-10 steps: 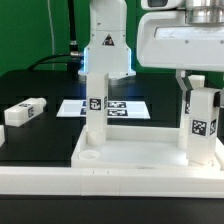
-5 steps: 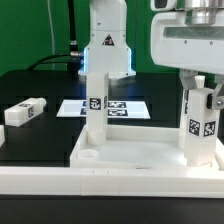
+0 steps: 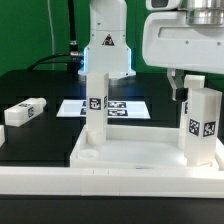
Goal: Assemble desk
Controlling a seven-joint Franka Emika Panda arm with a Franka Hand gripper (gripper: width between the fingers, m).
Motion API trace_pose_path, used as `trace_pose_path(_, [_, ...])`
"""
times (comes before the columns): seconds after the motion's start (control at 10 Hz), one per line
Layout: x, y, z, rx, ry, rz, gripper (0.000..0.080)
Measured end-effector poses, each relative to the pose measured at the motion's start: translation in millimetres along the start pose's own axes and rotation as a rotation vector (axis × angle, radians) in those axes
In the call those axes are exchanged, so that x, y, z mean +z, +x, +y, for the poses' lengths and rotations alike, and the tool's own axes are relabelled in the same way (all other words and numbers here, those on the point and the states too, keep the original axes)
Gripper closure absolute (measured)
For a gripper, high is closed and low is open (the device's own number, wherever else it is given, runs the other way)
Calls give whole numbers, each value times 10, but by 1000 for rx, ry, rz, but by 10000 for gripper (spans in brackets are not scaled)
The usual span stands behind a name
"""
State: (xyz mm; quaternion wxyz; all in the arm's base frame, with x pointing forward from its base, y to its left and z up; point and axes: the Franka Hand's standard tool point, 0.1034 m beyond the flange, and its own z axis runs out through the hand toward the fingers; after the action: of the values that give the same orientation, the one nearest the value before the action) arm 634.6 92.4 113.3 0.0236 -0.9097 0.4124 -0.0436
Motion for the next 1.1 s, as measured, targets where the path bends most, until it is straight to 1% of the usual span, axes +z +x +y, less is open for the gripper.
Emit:
trace_pose_path(0.1, [-2,1,-17,-133,3,10,152])
trace_pose_path(0.2, [-2,-14,-27,-202,0,13,152])
trace_pose_path(0.3, [-5,-10,-26,-332,-12,23,150])
trace_pose_path(0.6, [-20,13,-42,-664,-13,31,150])
trace_pose_path(0.7, [-21,8,-46,-714,-13,30,150])
trace_pose_path(0.9, [-35,12,-49,-884,-23,35,150])
trace_pose_path(1.1, [-38,17,-47,-973,-27,36,150])
